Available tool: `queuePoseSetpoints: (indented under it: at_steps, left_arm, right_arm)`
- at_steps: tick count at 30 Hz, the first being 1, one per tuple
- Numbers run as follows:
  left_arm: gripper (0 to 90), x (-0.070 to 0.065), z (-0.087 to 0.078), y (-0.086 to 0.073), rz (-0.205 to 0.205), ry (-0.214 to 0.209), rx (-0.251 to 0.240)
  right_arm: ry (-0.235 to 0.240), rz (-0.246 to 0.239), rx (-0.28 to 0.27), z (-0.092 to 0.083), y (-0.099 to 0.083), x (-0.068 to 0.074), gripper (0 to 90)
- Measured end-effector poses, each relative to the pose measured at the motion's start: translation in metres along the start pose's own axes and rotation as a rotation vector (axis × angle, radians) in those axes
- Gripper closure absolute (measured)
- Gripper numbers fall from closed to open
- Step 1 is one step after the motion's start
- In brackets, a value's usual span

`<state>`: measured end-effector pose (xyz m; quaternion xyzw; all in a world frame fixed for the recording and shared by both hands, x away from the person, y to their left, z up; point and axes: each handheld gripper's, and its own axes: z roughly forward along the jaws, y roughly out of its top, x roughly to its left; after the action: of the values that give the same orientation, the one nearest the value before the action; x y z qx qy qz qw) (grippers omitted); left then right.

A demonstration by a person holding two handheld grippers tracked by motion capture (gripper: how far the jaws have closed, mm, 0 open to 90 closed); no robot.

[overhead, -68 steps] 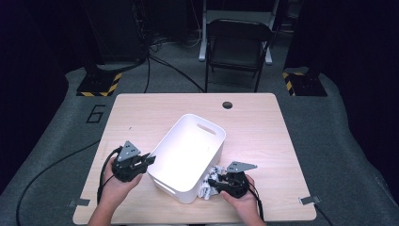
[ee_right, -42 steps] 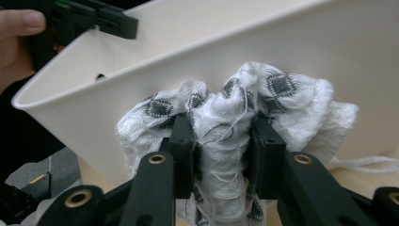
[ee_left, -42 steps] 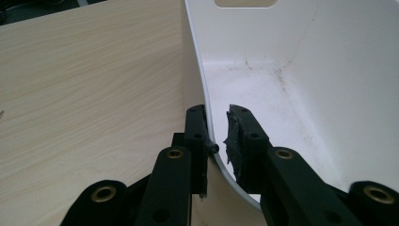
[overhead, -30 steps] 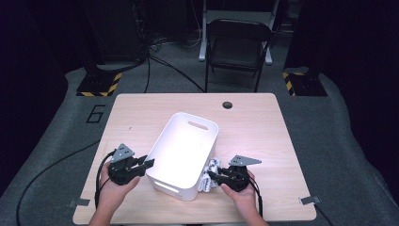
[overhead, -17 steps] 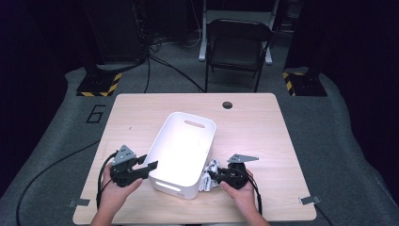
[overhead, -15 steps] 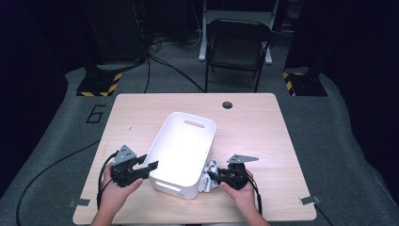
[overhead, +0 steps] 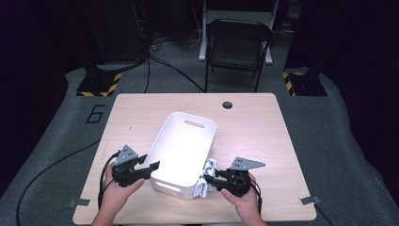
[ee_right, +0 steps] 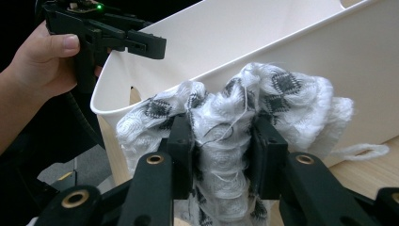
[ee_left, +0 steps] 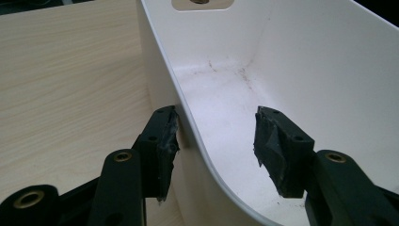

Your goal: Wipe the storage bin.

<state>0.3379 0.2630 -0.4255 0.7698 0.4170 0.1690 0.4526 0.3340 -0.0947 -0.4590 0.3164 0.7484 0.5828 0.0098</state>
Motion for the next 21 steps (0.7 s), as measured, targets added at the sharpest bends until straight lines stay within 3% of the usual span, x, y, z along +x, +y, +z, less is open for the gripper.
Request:
queuePoseSetpoints:
  at_steps: [6, 11, 15, 18, 21]
  left_arm:
    - [50.2, -0.002, 0.000, 0.001, -0.025, 0.015, 0.008]
    - [47.7, -0.003, 0.000, 0.002, -0.040, 0.015, 0.004]
    - [45.0, -0.005, 0.002, 0.002, -0.026, 0.024, 0.007]
    - [43.3, -0.005, 0.002, 0.002, -0.029, 0.023, 0.006]
    - [42.5, -0.004, 0.002, 0.002, -0.031, 0.018, 0.006]
  right_arm:
    - [-0.036, -0.005, -0.011, 0.005, 0.004, -0.009, 65.6]
    - [-0.097, 0.047, -0.017, 0.010, 0.006, -0.027, 65.7]
    - [-0.118, 0.089, 0.041, 0.018, -0.008, -0.035, 66.2]
    - [-0.107, 0.130, 0.110, 0.023, -0.017, -0.038, 66.2]
    - [-0.091, 0.128, 0.160, 0.026, -0.023, -0.038, 66.2]
